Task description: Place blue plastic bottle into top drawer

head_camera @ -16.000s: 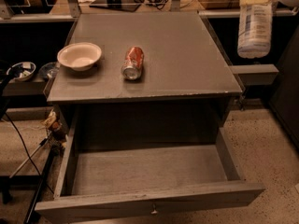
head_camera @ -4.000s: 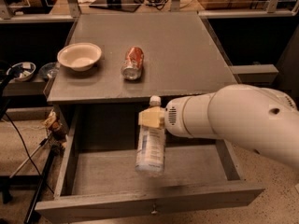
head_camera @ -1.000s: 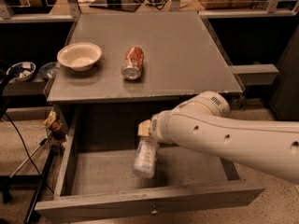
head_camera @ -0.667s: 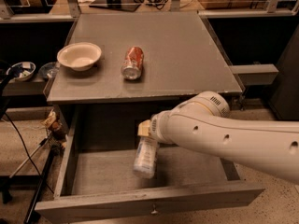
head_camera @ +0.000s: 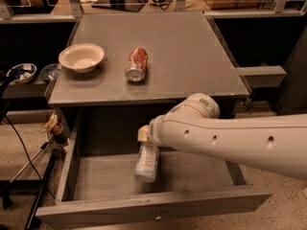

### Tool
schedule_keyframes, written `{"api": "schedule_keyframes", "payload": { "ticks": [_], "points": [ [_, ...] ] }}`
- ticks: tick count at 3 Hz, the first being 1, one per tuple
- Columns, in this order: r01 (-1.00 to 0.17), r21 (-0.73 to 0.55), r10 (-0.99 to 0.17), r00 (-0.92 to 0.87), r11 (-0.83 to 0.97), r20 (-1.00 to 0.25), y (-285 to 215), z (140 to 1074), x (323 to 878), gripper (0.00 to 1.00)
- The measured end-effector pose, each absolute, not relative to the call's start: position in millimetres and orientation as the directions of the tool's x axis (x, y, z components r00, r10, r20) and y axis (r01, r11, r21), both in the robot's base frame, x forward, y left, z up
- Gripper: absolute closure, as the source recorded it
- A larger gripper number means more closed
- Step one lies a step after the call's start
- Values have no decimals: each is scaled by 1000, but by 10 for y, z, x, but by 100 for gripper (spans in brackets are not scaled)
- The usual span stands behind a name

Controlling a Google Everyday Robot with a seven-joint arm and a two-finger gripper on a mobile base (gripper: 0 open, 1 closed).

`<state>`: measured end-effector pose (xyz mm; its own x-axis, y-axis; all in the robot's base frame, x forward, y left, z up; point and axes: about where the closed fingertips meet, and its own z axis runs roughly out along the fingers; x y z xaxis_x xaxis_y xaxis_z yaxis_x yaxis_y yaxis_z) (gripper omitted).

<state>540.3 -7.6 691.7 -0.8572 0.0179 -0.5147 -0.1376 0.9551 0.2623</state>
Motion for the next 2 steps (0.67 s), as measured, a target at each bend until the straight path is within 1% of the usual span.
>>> {"api": "schedule_keyframes", "payload": {
  "ticks": [2],
  "points": [
    [-136,230,-8,-875,964,-483,-28,6589,5570,100]
  ]
}}
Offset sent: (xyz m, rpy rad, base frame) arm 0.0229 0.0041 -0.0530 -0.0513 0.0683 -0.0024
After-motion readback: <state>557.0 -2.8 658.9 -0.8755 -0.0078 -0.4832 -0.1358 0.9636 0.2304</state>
